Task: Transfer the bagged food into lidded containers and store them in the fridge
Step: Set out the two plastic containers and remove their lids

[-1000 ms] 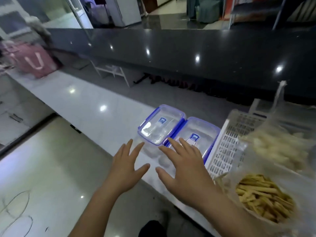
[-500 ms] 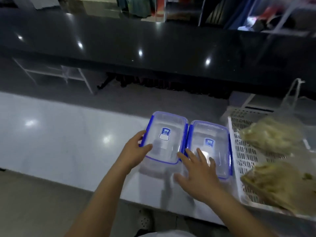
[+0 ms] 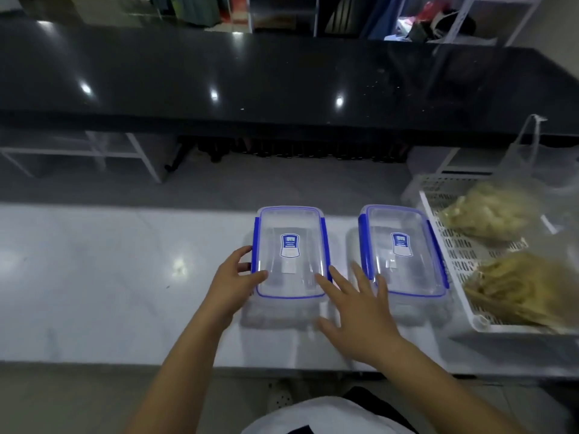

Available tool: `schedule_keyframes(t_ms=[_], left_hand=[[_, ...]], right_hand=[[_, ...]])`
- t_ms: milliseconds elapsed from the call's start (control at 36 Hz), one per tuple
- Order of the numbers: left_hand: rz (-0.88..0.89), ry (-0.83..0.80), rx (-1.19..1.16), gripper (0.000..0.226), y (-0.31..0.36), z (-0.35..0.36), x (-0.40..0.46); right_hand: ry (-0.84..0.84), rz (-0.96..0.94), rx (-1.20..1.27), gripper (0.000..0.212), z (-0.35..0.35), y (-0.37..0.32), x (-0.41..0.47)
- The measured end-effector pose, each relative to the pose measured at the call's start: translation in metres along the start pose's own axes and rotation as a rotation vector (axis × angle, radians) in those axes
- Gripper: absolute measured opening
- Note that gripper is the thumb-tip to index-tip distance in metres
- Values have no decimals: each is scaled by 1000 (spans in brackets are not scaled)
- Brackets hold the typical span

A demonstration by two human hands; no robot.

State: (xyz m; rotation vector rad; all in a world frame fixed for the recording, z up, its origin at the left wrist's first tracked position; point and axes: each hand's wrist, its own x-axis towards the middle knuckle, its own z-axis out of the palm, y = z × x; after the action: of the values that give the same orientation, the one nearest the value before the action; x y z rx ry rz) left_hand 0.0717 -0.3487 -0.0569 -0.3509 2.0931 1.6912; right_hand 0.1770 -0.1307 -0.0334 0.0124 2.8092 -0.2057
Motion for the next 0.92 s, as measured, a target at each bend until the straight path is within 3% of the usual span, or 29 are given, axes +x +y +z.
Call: schedule_keyframes(t_ms=[194,306,417,528,694,917], left_hand=[[-6,93,-71,62,-32,-46,-39],[16,111,-132,57,-50,-60,-61],[6,88,-276,41,-55,-67,-70],[-2,55,-329,45,-55,-72,-68],[-6,6,-349,50,-63,-82,-60],[-32,-77,-384,47,-72,-93,-50]], right_hand=[[-61,-147,227,65,-2,-32,4],[-119,-112,734,48,-7,-35,5],[-150,112,1154,50,-18,-37,27],[-253,221,1248,45,-21,-40,49],[-253,340,1358,33,-8,-38,60],[-220,357,1433,26,-1,-37,58]])
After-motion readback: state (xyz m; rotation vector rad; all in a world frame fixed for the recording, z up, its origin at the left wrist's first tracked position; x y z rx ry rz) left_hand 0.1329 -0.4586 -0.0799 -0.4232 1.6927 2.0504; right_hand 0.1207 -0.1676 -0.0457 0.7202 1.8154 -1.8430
